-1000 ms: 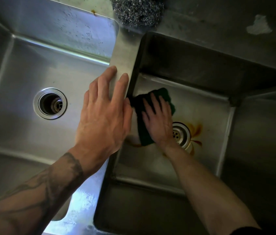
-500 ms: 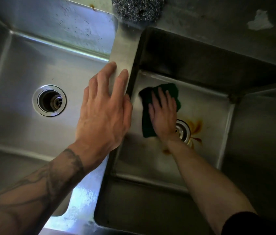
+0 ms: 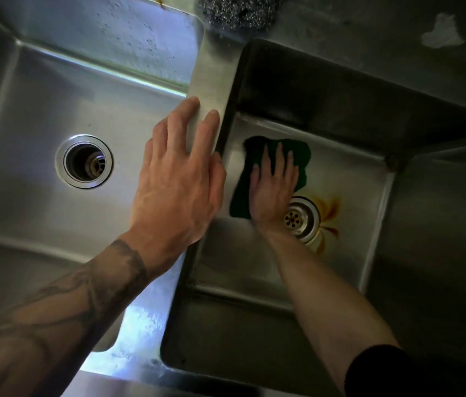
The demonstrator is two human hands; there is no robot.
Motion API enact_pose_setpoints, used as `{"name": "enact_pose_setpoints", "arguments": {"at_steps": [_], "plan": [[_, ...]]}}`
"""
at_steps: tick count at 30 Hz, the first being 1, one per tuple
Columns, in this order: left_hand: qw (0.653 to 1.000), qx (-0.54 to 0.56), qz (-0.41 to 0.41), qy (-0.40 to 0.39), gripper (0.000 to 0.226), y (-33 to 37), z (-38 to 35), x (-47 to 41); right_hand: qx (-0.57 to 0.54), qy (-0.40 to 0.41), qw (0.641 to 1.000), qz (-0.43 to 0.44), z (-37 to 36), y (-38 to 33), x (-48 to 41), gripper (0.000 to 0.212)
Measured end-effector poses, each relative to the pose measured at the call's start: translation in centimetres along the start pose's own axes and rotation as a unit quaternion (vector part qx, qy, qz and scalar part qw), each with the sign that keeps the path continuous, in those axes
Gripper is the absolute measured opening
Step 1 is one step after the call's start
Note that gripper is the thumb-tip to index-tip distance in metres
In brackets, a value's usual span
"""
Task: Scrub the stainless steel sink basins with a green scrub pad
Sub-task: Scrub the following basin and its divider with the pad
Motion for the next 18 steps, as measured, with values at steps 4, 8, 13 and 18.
{"name": "enact_pose_setpoints", "arguments": {"at_steps": [4,8,13,18], "plan": [[1.000,-0.003,0.001,-0.011,0.050,0.1,0.2,-0.1,-0.025,-0.061,0.983,0.174,-1.0,-3.2,6.4,0.049],[1.000,0.000,0.002,-0.010,0.049,-0.1,0.2,0.0,-0.003,-0.062,0.967,0.245,-0.8,1.5,4.6,0.047],[1.000,0.003,0.004,-0.009,0.048,0.1,0.2,0.0,-0.008,0.012,1.000,0.024,-0.8,-1.1,0.3,0.048],[1.000,0.002,0.005,-0.017,0.050,0.0,0.3,0.0,-0.034,-0.071,0.968,0.238,-1.0,-0.9,5.6,0.048]]}}
Point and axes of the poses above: each hand's wrist, its own x-axis away from the middle knuckle, its own z-axis out of the back of the hand, y = z × x, the point moved 1 cm from there along -x, towards the middle knuckle, and after that the axes turned 13 degrees about z, right-handed, at the moved point
